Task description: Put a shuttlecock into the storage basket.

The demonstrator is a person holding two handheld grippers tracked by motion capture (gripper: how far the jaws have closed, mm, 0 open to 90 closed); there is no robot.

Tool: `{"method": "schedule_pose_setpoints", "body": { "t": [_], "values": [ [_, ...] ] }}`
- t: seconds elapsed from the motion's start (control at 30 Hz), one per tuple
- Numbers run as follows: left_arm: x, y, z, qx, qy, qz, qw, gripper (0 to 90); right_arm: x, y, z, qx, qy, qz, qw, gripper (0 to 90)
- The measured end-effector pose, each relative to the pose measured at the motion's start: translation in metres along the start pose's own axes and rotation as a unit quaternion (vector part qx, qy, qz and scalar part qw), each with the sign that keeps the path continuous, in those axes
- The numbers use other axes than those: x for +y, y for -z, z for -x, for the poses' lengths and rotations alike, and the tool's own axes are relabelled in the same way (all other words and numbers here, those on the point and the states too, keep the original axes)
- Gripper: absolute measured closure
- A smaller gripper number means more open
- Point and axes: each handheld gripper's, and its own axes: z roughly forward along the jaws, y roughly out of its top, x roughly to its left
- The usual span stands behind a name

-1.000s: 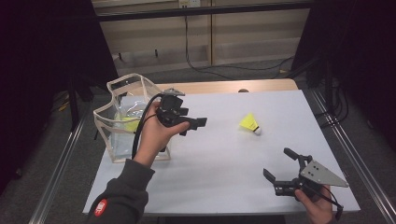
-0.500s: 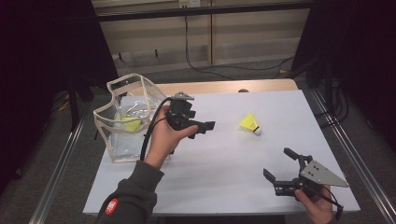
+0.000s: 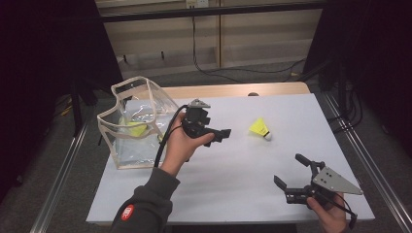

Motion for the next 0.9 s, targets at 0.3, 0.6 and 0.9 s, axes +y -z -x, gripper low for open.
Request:
{"method": "schedule_pose_setpoints", "body": {
  "t": [0.3,0.6,0.9],
  "values": [
    [-0.004,-0.014,0.002,-0.004,0.000,-0.006,1.0000,8.8,0.000,0.000,0.000,0.001,0.000,0.001,1.0000,1.2],
    [-0.008,-0.027,0.007,-0.003,-0.012,-0.010,0.9999,7.8,0.000,0.000,0.000,0.001,-0.001,-0.001,1.0000,1.2],
    [-0.013,-0.043,0.012,-0.005,-0.012,-0.014,0.9998,7.7,0.000,0.000,0.000,0.000,0.000,-0.001,1.0000,1.2]
  ]
}}
